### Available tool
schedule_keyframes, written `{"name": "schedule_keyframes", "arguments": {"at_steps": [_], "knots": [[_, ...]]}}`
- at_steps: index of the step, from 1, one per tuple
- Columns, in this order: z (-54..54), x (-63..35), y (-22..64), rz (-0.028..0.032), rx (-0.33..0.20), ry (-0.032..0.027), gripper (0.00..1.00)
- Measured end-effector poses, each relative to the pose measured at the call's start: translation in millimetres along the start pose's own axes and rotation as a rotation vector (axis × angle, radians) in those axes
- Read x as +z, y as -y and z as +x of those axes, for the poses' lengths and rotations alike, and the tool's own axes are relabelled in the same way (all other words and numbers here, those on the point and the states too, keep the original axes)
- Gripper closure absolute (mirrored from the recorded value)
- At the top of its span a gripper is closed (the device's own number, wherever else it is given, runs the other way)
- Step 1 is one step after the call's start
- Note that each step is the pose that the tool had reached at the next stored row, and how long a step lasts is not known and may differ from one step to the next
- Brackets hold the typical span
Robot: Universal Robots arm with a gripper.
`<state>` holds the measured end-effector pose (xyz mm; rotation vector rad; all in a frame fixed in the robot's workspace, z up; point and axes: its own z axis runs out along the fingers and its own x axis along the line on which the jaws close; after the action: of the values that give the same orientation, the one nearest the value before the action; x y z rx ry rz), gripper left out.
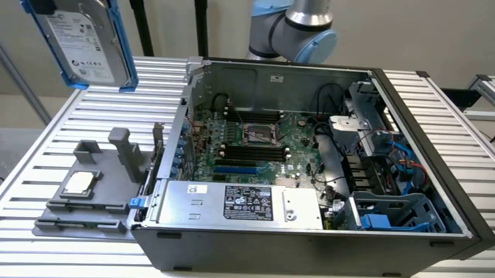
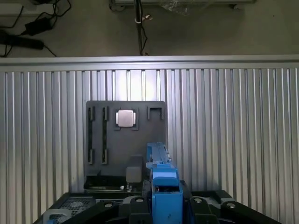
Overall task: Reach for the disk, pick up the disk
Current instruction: 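Pick up the disk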
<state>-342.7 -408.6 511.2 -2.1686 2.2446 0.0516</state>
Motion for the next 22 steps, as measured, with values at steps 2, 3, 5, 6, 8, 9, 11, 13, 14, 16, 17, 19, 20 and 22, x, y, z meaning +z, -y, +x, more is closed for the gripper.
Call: {"name": "schedule_keyframes", "arguments": {"at_steps": [2,3,5,6,8,9,11,13,14,16,17,19,20,22], "knots": [[0.8,-7.6,7.9,-0.0010,0.000,0.0026,0.67],[1.1,-11.0,11.8,-0.0016,0.000,0.0043,0.67],[1.8,-17.8,19.6,-0.0030,0.000,0.0079,0.67],[2.1,-20.7,23.3,-0.0039,0.000,0.0093,0.67],[2.9,-26.2,30.6,-0.0056,0.000,0.0119,0.67],[3.4,-28.3,34.1,-0.0065,0.000,0.0130,0.67],[5.0,-31.4,42.0,-0.0079,0.000,0.0140,0.67],[7.0,-33.3,50.9,-0.0089,0.000,0.0138,0.67],[8.2,-33.6,55.4,-0.0088,0.000,0.0141,0.67],[10.8,-34.2,64.8,-0.0090,0.000,0.0139,0.67],[12.2,-34.4,69.3,-0.0090,0.000,0.0139,0.67],[15.7,-34.8,77.8,-0.0091,0.000,0.0138,0.67],[18.0,-34.8,80.6,-0.0090,0.000,0.0139,0.67],[23.4,-35.2,85.3,-0.0091,0.000,0.0138,0.67]]}}
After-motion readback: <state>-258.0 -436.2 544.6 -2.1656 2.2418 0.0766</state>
